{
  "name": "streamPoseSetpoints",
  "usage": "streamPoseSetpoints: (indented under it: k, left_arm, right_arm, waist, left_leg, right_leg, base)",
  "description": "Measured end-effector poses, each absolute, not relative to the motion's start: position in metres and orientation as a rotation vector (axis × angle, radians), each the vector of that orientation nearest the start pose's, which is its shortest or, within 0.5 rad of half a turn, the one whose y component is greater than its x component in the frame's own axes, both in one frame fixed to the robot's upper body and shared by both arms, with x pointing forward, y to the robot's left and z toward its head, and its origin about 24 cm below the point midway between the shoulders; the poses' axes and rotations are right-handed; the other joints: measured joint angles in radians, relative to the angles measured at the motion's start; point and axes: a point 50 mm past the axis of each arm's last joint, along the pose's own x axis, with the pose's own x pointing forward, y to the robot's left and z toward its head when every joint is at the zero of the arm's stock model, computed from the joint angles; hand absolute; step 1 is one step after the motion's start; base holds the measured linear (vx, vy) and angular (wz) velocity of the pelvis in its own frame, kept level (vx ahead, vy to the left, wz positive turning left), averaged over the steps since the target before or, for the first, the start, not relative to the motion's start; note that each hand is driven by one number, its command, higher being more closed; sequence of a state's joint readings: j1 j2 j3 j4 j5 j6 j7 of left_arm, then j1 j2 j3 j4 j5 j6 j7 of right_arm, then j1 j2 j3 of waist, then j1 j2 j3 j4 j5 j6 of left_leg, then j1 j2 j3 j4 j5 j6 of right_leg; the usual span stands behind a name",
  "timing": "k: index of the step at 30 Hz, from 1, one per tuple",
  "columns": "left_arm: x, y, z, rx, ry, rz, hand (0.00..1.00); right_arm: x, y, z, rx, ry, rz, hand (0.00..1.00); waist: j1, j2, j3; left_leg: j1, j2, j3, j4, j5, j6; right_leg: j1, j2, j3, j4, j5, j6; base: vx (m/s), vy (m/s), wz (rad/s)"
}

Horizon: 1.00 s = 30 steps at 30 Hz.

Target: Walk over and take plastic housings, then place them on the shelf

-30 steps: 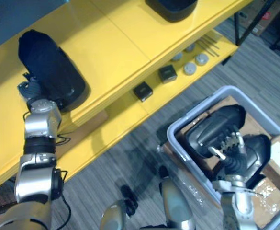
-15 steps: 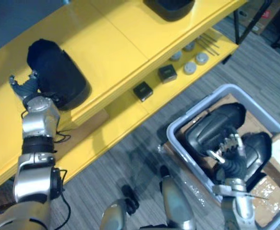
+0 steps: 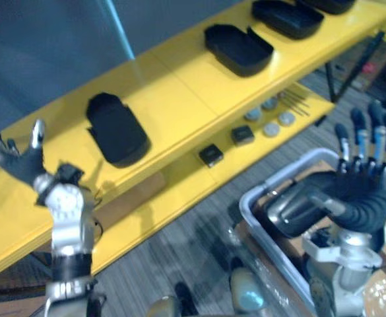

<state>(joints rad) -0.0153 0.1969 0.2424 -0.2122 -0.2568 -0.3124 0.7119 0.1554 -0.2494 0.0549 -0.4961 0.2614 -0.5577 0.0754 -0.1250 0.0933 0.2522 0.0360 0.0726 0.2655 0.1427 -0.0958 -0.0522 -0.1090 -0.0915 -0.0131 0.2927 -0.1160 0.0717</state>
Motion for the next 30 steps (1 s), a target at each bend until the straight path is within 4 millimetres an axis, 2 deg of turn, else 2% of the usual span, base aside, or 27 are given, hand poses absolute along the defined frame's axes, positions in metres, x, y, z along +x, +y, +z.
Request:
streamPoseSetpoints:
  k: [2,4,7,9,11,13,14,15,18,20,23,27,30]
  left_arm:
    - [0.197,0.258,0.116,-0.163,-0.531,0.853,0.00]
    - [0.177,0.256,0.105,-0.064,-0.480,0.829,0.00]
    - [0.161,0.258,0.087,0.013,-0.372,0.781,0.00]
    - [0.155,0.257,0.075,0.024,-0.295,0.736,0.00]
    - [0.152,0.257,0.058,0.000,-0.192,0.672,0.00]
    - [0.149,0.254,0.021,-0.053,0.015,0.555,0.00]
    - [0.149,0.252,0.013,-0.057,0.054,0.532,0.00]
    - [0.145,0.246,-0.007,-0.068,0.162,0.475,0.00]
    - [0.118,0.230,-0.066,-0.060,0.478,0.338,0.00]
    - [0.101,0.230,-0.088,-0.065,0.603,0.329,0.00]
    - [0.079,0.234,-0.107,-0.054,0.727,0.352,0.00]
    - [0.063,0.234,-0.119,-0.056,0.808,0.372,0.00]
    - [0.051,0.236,-0.127,-0.056,0.869,0.398,0.00]
  right_arm:
    - [0.192,-0.159,0.154,0.016,-0.755,0.269,0.00]
    - [0.202,-0.152,0.133,0.010,-0.598,0.339,0.00]
    - [0.209,-0.145,0.113,0.009,-0.457,0.417,0.00]
    - [0.212,-0.144,0.104,0.026,-0.397,0.465,0.00]
    - [0.217,-0.142,0.096,0.015,-0.346,0.516,0.00]
    - [0.228,-0.140,0.092,-0.017,-0.304,0.570,0.00]
    - [0.230,-0.140,0.091,-0.024,-0.297,0.574,0.00]
    - [0.237,-0.142,0.091,-0.045,-0.283,0.580,0.00]
    - [0.260,-0.145,0.093,-0.106,-0.257,0.577,0.00]
    - [0.269,-0.143,0.094,-0.122,-0.253,0.582,0.00]
    - [0.283,-0.140,0.098,-0.219,-0.246,0.560,0.00]
    - [0.292,-0.144,0.090,-0.361,-0.196,0.482,0.00]
    - [0.299,-0.143,0.088,-0.449,-0.173,0.462,0.00]
  waist:
    - [0.032,0.001,-0.012]
    - [0.079,-0.007,-0.019]
    - [0.118,-0.032,-0.026]
    - [0.124,-0.054,-0.035]
    - [0.145,-0.072,-0.046]
    - [0.159,-0.090,-0.054]
    - [0.161,-0.093,-0.055]
    - [0.166,-0.100,-0.059]
    - [0.177,-0.108,-0.062]
    - [0.186,-0.113,-0.061]
    - [0.206,-0.117,-0.058]
    - [0.223,-0.121,-0.052]
    - [0.221,-0.129,-0.046]
  left_leg:
    - [0.002,0.001,-0.042,0.000,0.002,-0.002]
    - [-0.001,-0.002,-0.093,-0.010,0.009,0.001]
    - [-0.004,-0.013,-0.143,-0.043,0.036,0.002]
    - [-0.004,-0.019,-0.172,-0.060,0.048,0.002]
    - [-0.004,-0.024,-0.179,-0.069,0.056,0.001]
    - [-0.006,-0.037,-0.204,-0.082,0.064,0.006]
    - [-0.006,-0.039,-0.208,-0.085,0.066,0.007]
    - [-0.006,-0.045,-0.211,-0.096,0.071,0.010]
    - [-0.015,-0.055,-0.218,-0.105,0.075,0.015]
    - [-0.017,-0.055,-0.217,-0.105,0.076,0.016]
    - [-0.017,-0.054,-0.217,-0.106,0.076,0.016]
    - [-0.001,-0.055,-0.218,-0.116,0.076,0.016]
    - [-0.001,-0.058,-0.221,-0.125,0.080,0.015]
  right_leg:
    - [0.042,0.000,-0.038,-0.042,0.009,0.002]
    - [0.090,-0.001,-0.088,-0.101,0.032,-0.001]
    - [0.138,-0.006,-0.141,-0.178,0.069,-0.001]
    - [0.166,-0.012,-0.176,-0.214,0.081,0.004]
    - [0.180,-0.014,-0.184,-0.240,0.094,0.003]
    - [0.199,-0.023,-0.213,-0.258,0.103,0.008]
    - [0.200,-0.026,-0.218,-0.259,0.104,0.009]
    - [0.200,-0.030,-0.225,-0.260,0.107,0.014]
    - [0.199,-0.038,-0.228,-0.269,0.115,0.024]
    - [0.199,-0.038,-0.228,-0.273,0.116,0.025]
    - [0.202,-0.035,-0.229,-0.279,0.116,0.024]
    - [0.214,-0.036,-0.230,-0.281,0.116,0.023]
    - [0.212,-0.037,-0.231,-0.281,0.115,0.023]
  base:
    - [-0.02,-0.015,0.55]
    - [-0.03,-0.014,0.58]
    - [-0.02,0.002,0.50]
    - [0.01,0.021,0.44]
    - [0.03,0.031,0.23]
    - [0.04,0.026,0.30]
    - [0.04,0.027,0.31]
    - [0.04,0.031,0.19]
    - [0.04,0.033,0.12]
    - [0.05,0.020,0.02]
    - [0.03,-0.002,0.01]
    - [0.00,0.000,0.00]
    - [-0.03,0.005,0.02]
